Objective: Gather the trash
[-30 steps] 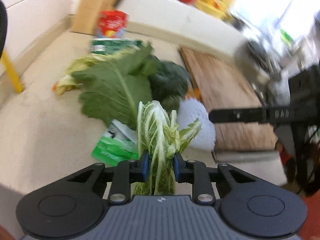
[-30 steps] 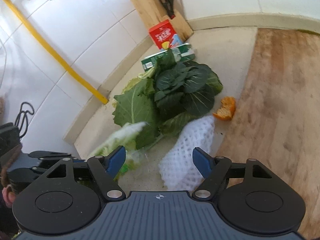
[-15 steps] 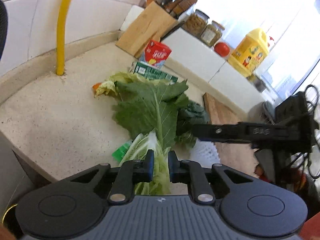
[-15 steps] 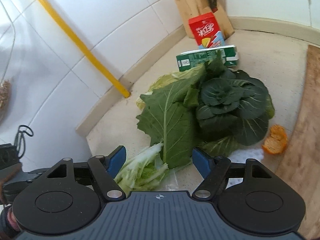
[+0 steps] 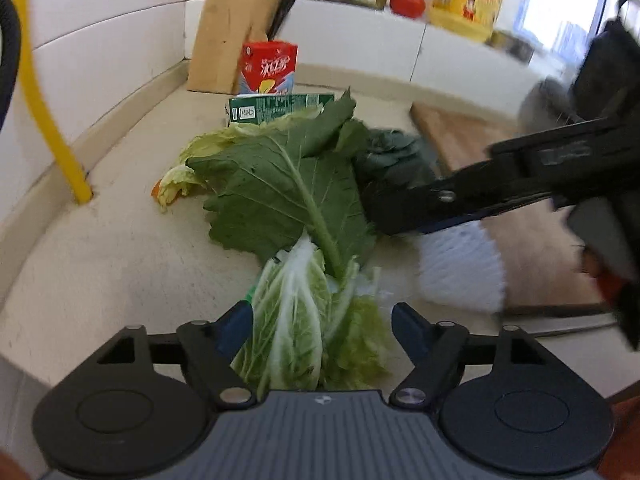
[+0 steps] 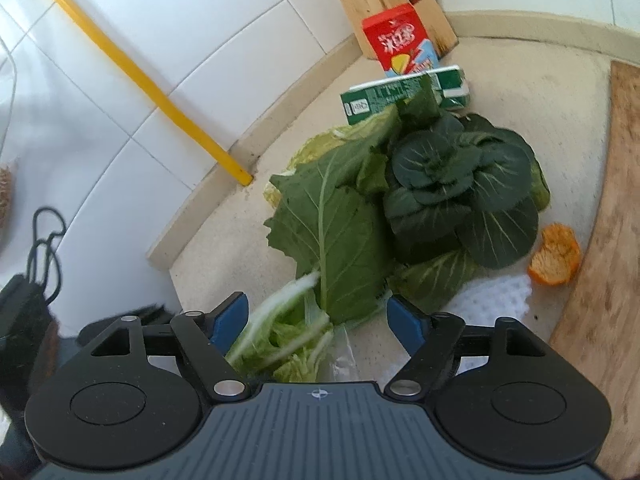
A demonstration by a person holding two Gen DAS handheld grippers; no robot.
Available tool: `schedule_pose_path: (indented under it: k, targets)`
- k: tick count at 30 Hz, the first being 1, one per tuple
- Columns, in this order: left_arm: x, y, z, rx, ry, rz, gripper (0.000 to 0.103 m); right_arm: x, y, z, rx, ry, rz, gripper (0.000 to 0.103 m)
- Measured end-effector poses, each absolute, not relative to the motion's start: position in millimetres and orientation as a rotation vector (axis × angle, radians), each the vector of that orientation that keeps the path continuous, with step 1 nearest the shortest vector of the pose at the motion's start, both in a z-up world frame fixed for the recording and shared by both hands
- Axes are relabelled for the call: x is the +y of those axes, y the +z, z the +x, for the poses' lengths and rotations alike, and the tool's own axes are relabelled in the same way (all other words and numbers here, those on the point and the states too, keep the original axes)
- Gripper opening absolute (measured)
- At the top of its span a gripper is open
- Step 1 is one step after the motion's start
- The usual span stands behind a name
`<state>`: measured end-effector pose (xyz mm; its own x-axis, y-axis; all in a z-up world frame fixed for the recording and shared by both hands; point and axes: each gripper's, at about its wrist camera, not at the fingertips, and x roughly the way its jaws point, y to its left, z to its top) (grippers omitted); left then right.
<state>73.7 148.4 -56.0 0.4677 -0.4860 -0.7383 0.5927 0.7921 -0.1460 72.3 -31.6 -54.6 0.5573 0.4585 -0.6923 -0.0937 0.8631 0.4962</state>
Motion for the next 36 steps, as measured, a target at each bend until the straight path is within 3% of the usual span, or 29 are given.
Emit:
schedule_pose_path:
  k: [6, 8, 10, 12, 22, 31, 33, 35, 36]
  targets:
    - [138.8, -77.2, 89.9, 0.923, -0.661, 0.181, 0.068, -36.4, -57.1, 63.7, 0.931, 0.322, 0.454, 0.082]
    - [137.4, -77.4, 91.8, 0.909, -0.661, 0.178, 0.057, -36.6, -56.6, 63.3, 0.926, 0.321, 0.457, 0.082]
    - [139.9, -73.7, 94.1, 0.919, -0.664, 0.132, 0.027, -36.4, -56.3, 63.9, 0.924, 0.318, 0.455, 0.081]
    - [149.6, -68.8, 93.7, 0.926, -0.669, 0.058, 0.022, -35.6, -54.7, 63.4, 0.915, 0.321, 0.447, 0.078]
    - [213.6, -52.0, 77.9, 0.904, -0.615, -0.313, 0.019, -18.4, -50.4, 91.4, 0.913, 0.358, 0.404, 0.075]
    - [230.2, -61.9, 74.8, 0.874, -0.566, -0.404, 0.019, 18.0, -73.4, 140.5, 0.992, 0.297, 0.289, 0.074]
    - [230.7, -64.7, 73.2, 0.878, -0.581, -0.413, 0.019, 22.3, -76.5, 144.3, 0.992, 0.276, 0.256, 0.065]
    - [232.0, -66.6, 71.5, 0.878, -0.589, -0.417, 0.019, 25.0, -76.3, 145.0, 0.977, 0.252, 0.206, 0.035]
    - [233.7, -67.3, 71.5, 0.878, -0.595, -0.424, 0.019, 24.0, -76.7, 145.4, 0.981, 0.254, 0.199, 0.03]
